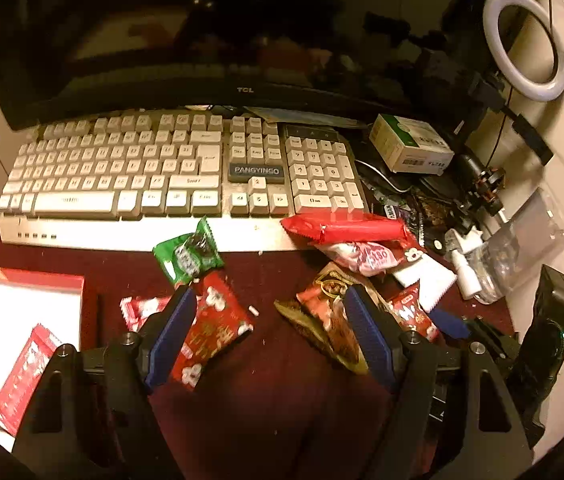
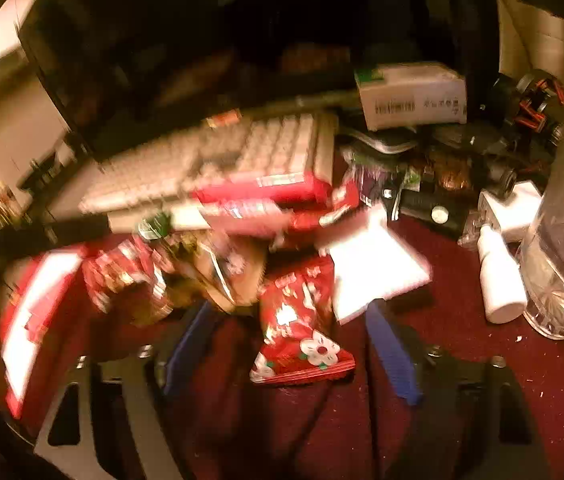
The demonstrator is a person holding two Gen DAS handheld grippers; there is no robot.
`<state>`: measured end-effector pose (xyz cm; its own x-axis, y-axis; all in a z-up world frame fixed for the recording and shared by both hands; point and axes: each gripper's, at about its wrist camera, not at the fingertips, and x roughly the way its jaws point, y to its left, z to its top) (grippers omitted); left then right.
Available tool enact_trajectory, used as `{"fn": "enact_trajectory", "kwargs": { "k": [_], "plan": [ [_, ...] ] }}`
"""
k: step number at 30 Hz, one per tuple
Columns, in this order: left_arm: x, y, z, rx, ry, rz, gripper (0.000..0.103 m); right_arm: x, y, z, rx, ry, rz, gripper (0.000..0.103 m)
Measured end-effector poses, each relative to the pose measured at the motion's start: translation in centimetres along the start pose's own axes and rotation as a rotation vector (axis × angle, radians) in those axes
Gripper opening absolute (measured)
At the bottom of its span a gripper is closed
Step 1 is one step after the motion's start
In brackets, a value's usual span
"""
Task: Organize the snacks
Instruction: 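Grasp the red-and-white candy pack with the right gripper while the left grasps the brown snack bag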
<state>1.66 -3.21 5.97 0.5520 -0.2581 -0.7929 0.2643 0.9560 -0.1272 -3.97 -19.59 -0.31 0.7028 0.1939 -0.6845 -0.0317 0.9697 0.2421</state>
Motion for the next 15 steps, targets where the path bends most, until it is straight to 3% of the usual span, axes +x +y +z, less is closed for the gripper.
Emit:
{"fn": "enact_trajectory", "kwargs": {
  "k": [2, 4, 10, 15],
  "plan": [
    [0.7, -0.9, 0.3, 0.034, 0.015, 0.027, 0.077, 0.1, -0.4, 0.1, 0.025, 0.0, 0.014, 0.061],
    [1.3, -1.7, 0.4, 0.05, 0.022, 0.033, 0.077, 0.1, -1.0, 0.1, 0.053, 0.002, 0.008, 0.04],
    [2.2, -3.8, -0.1, 0.137, 0.034, 0.042, 0.077, -0.8, -2.6, 0.1, 0.137, -0.021, 0.075, 0.038],
    [3.1, -5.3, -0.6, 0.216, 0.03, 0.083, 0.077, -3.0, -5.0, 0.4, 0.253, -0.128, 0.17, 0.038]
  ]
}}
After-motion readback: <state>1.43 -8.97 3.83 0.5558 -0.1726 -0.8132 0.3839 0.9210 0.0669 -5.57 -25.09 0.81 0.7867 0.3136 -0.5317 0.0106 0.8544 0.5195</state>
